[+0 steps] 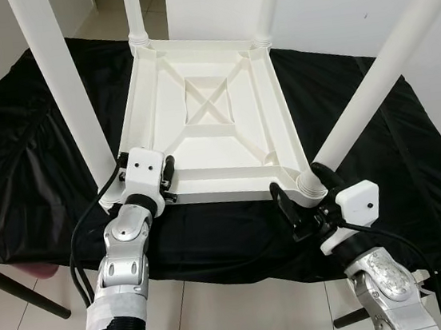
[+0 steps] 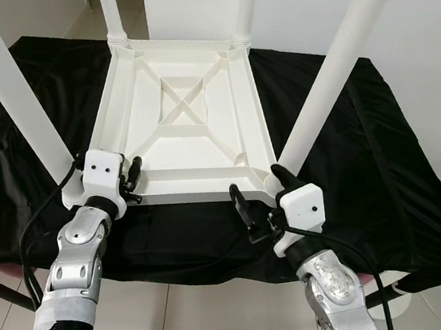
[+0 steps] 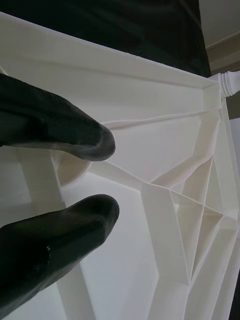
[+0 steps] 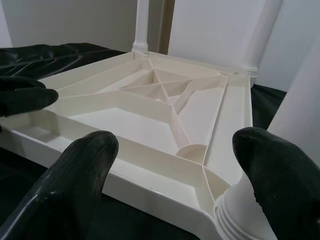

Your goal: Building children table

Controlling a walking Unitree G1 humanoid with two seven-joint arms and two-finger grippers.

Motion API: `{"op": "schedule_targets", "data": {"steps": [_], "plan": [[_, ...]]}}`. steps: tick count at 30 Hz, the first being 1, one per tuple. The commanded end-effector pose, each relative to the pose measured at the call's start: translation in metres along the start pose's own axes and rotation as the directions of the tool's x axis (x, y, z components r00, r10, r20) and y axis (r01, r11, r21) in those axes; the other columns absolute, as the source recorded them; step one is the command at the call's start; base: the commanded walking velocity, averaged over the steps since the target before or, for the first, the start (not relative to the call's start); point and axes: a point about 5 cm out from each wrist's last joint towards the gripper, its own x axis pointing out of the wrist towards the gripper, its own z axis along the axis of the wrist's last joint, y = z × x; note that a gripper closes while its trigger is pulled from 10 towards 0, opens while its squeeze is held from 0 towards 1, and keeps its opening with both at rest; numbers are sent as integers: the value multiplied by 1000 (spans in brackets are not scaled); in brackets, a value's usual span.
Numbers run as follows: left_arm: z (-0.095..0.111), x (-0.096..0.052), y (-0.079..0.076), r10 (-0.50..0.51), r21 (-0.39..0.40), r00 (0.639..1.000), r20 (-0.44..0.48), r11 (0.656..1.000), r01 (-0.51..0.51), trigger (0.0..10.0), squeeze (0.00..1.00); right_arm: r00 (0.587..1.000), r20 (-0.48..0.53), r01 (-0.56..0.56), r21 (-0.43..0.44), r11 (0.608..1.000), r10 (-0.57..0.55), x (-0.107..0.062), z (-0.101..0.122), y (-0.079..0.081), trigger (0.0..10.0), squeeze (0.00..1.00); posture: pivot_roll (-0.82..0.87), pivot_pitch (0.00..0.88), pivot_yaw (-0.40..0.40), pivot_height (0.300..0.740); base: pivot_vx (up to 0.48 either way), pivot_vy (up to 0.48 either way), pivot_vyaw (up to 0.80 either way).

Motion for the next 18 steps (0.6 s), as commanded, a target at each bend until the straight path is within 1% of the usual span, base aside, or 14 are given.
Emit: {"op": "schedule_targets", "data": {"steps": [1, 3, 4, 6, 7, 8, 9, 10, 11, 15, 16, 18], "plan": [[-9, -5, 12, 133, 26, 991, -26, 991, -132, 10000, 0, 999, -28, 17, -11, 1000, -18, -8, -2, -6, 10000, 0, 43, 100, -47, 740, 0, 0, 0], [-9, -5, 12, 133, 26, 991, -26, 991, -132, 10000, 0, 999, -28, 17, -11, 1000, -18, -8, -2, -6, 10000, 0, 43, 100, -47, 740, 0, 0, 0], [-12, -7, 20, 147, 44, 988, -34, 988, -146, 10000, 0, 998, -58, 22, -30, 999, -24, -16, -6, -7, 10000, 0, 41, 104, -48, 740, 0, 0, 0], [-12, -7, 20, 147, 44, 988, -34, 988, -146, 10000, 0, 998, -58, 22, -30, 999, -24, -16, -6, -7, 10000, 0, 41, 104, -48, 740, 0, 0, 0], [-12, -6, 24, 158, 52, 987, -34, 986, -156, 10000, 0, 996, -77, 37, -34, 999, -39, -20, -9, -8, 10000, 0, 39, 105, -49, 740, 0, 0, 0], [-12, -6, 24, 158, 52, 987, -34, 986, -156, 10000, 0, 996, -77, 37, -34, 999, -39, -20, -9, -8, 10000, 0, 39, 105, -49, 740, 0, 0, 0], [-12, -6, 29, 168, 58, 985, -31, 984, -166, 10000, 0, 994, -92, 58, -38, 998, -61, -24, -12, -10, 10000, 0, 35, 106, -48, 740, 0, 0, 0], [-12, -6, 29, 168, 58, 985, -31, 984, -166, 10000, 0, 994, -92, 58, -38, 998, -61, -24, -12, -10, 10000, 0, 35, 106, -48, 740, 0, 0, 0], [-12, -5, 32, 176, 62, 984, -29, 983, -174, 10000, 0, 992, -101, 77, -44, 996, -81, -27, -13, -10, 10000, 0, 31, 107, -46, 740, 0, 0, 0], [-11, -3, 35, 181, 64, 983, -26, 982, -179, 10000, 0, 989, -106, 97, -51, 994, -102, -31, -14, -11, 10000, 0, 25, 109, -44, 740, 0, 0, 0], [-11, -1, 36, 183, 65, 983, -26, 981, -181, 10000, 0, 985, -105, 134, -61, 989, -140, -35, -13, -13, 10000, 0, 14, 111, -37, 740, 0, 0, 0], [-10, 0, 34, 174, 63, 985, -22, 983, -172, 10000, 0, 983, -91, 153, -69, 986, -159, -35, -10, -15, 10000, 0, 11, 113, -35, 740, 0, 0, 0]]}}
